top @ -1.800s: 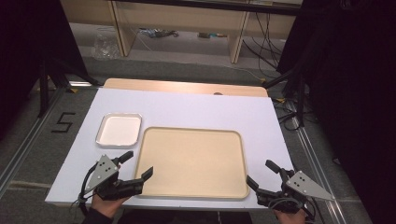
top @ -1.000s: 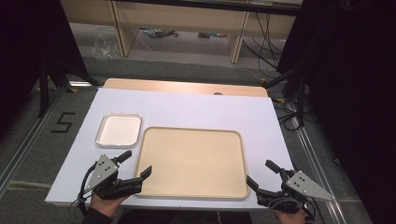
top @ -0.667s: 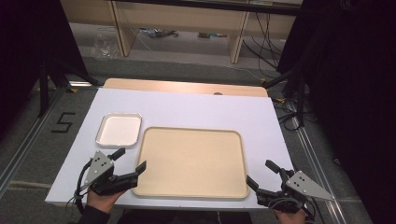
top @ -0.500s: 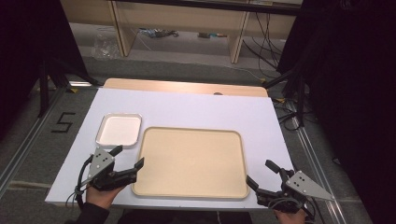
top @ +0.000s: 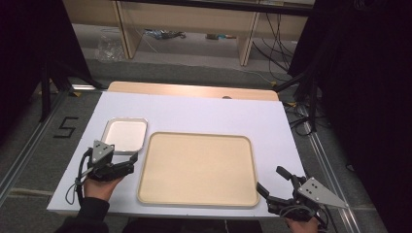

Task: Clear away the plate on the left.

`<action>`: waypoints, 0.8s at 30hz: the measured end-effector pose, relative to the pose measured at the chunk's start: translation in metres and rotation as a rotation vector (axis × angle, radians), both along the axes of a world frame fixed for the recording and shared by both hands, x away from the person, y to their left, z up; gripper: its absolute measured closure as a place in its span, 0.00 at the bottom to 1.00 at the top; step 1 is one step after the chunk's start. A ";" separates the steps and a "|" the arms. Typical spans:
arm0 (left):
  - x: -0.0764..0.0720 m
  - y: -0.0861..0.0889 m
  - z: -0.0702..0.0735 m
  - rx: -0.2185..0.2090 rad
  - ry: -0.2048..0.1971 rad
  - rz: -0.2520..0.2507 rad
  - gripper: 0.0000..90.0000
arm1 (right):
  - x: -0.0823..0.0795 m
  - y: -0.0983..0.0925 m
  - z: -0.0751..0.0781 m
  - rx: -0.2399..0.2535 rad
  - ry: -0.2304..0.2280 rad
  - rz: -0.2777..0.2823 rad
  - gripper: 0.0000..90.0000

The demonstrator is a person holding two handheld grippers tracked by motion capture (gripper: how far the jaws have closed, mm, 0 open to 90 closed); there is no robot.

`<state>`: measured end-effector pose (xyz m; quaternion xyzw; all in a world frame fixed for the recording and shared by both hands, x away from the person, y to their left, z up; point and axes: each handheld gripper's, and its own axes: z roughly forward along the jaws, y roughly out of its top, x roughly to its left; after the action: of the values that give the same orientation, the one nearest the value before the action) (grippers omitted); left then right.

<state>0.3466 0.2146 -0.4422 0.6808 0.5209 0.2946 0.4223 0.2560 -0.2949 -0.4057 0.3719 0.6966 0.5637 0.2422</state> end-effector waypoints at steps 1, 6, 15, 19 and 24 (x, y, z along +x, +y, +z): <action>0.003 0.002 -0.001 0.002 0.010 0.006 0.17 | 0.000 0.000 0.000 0.006 -0.002 0.002 0.17; 0.014 0.006 -0.005 0.008 0.029 0.014 0.19 | 0.004 -0.003 -0.001 -0.023 -0.051 0.006 0.17; 0.029 0.013 -0.008 0.007 0.060 0.039 0.19 | 0.004 -0.005 -0.001 -0.026 -0.037 -0.008 0.17; 0.034 0.015 -0.009 0.008 0.073 0.047 0.19 | 0.005 -0.004 -0.002 0.010 -0.010 -0.001 0.17; 0.040 0.020 -0.011 0.006 0.078 0.033 0.18 | 0.008 -0.007 -0.002 -0.028 -0.042 -0.014 0.17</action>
<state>0.3867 0.2341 -0.4532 0.6846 0.5472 0.2762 0.3945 0.2643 -0.3016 -0.4079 0.3616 0.6967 0.5596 0.2660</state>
